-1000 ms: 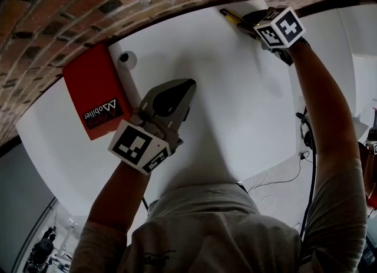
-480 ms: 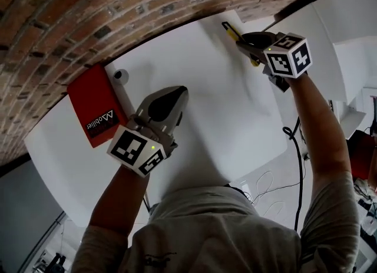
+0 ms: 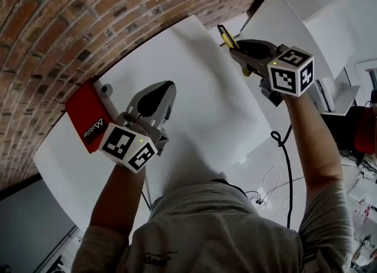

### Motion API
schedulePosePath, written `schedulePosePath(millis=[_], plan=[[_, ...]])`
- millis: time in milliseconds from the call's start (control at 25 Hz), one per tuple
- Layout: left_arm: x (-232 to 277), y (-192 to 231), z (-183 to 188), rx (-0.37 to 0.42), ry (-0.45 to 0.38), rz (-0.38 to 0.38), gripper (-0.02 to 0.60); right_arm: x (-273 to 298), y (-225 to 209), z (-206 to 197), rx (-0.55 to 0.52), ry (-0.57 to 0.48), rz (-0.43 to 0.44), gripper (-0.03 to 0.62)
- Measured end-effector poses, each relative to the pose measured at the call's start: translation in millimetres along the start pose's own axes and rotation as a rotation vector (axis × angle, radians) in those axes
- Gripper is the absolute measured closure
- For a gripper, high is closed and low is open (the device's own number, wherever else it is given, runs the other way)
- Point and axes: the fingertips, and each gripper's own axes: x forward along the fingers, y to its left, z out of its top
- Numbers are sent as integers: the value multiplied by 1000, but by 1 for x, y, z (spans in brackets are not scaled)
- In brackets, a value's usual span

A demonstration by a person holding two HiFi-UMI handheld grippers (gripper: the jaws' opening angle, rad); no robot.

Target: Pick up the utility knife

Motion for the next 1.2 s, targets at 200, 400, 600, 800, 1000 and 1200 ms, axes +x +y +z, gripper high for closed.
schedulePosePath(millis=[200, 400, 600, 800, 1000, 1200], plan=[[20, -32, 8, 28, 18, -42, 583, -58, 8, 5, 31, -94, -16, 470], [36, -60, 12, 54, 34, -74, 583, -107, 10, 0, 62, -164, -37, 470], [49, -81, 16, 69, 45, -97, 583, -150, 11, -7, 102, -209, -74, 470], [57, -98, 17, 71, 48, -117, 583, -181, 14, -16, 148, -275, -97, 470], [61, -111, 15, 75, 54, -132, 583, -196, 21, -29, 216, -338, -106, 470], [61, -116, 15, 72, 53, -145, 583, -197, 30, -37, 244, -354, -99, 470]])
